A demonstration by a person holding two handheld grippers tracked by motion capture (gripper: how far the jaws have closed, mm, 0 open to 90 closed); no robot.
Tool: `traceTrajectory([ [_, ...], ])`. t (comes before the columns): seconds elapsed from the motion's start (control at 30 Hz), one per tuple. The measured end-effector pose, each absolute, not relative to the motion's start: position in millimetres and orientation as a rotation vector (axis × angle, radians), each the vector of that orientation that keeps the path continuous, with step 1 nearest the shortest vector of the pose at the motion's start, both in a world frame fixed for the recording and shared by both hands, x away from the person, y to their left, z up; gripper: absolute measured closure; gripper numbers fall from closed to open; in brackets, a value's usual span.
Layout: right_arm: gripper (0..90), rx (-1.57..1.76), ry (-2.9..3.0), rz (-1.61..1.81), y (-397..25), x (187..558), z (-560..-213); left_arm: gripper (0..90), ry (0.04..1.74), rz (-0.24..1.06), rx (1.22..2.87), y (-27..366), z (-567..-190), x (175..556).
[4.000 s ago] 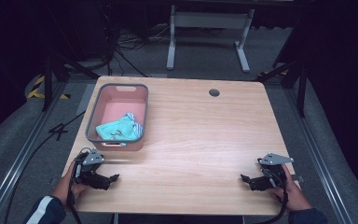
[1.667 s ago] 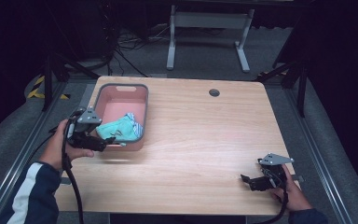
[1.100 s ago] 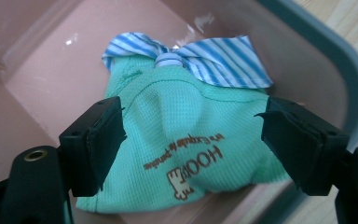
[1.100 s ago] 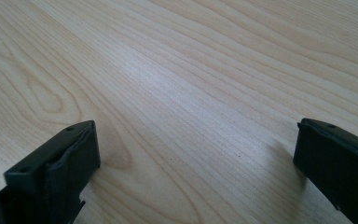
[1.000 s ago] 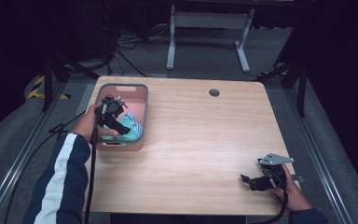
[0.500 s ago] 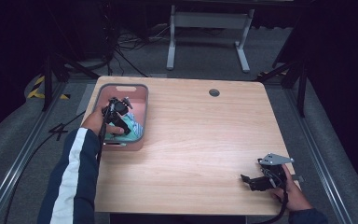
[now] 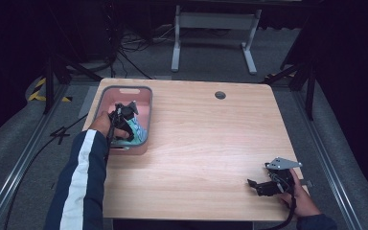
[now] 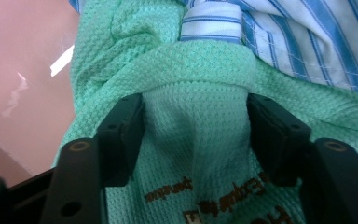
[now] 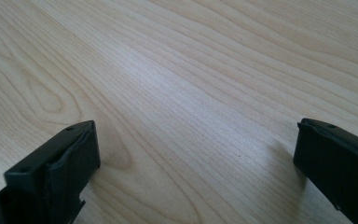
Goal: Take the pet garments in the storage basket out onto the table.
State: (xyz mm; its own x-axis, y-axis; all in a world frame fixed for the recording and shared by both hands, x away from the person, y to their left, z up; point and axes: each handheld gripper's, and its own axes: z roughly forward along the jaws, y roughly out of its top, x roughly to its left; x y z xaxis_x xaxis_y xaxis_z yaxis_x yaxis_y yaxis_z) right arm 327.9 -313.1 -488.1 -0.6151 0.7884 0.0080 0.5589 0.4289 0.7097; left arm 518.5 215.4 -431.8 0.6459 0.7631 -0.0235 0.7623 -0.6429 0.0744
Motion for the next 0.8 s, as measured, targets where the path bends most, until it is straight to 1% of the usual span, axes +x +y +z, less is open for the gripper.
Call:
traceTrajectory([
  [0.03,0.5,1.157,2.361,0.989,-313.1,327.9,-488.1,42.6,1.283,0.015,2.785,215.5,-431.0,518.9],
  [0.1,0.5,1.158,2.361,0.989,-313.1,327.9,-488.1,50.5,1.274,0.019,2.795,215.6,-430.1,519.1],
  [0.13,0.5,1.157,2.361,0.989,-313.1,327.9,-488.1,52.1,1.273,0.020,2.796,215.5,-430.1,519.0],
  [0.2,0.5,1.158,2.361,0.989,-313.1,327.9,-488.1,60.0,1.259,0.017,2.805,215.5,-429.0,518.7],
  [0.23,0.5,1.158,2.361,0.989,-313.1,327.9,-488.1,60.0,1.252,0.033,2.809,215.5,-428.8,518.3],
  [0.3,0.5,1.158,2.361,0.989,-313.1,327.9,-488.1,67.0,1.248,0.052,2.809,215.7,-428.2,517.6],
  [0.33,0.5,1.158,2.361,0.989,-313.1,327.9,-488.1,68.7,1.239,0.067,2.815,216.1,-427.5,517.5],
  [0.37,0.5,1.158,2.361,0.989,-313.1,327.9,-488.1,70.0,1.237,0.069,2.812,216.3,-426.9,517.0],
  [0.5,0.5,1.158,2.361,0.989,-313.1,327.9,-488.1,74.4,1.211,0.163,2.773,218.0,-417.6,513.7],
  [0.8,0.5,1.158,2.361,0.989,-313.1,327.9,-488.1,76.5,1.186,0.270,2.635,229.2,-387.7,501.5],
])
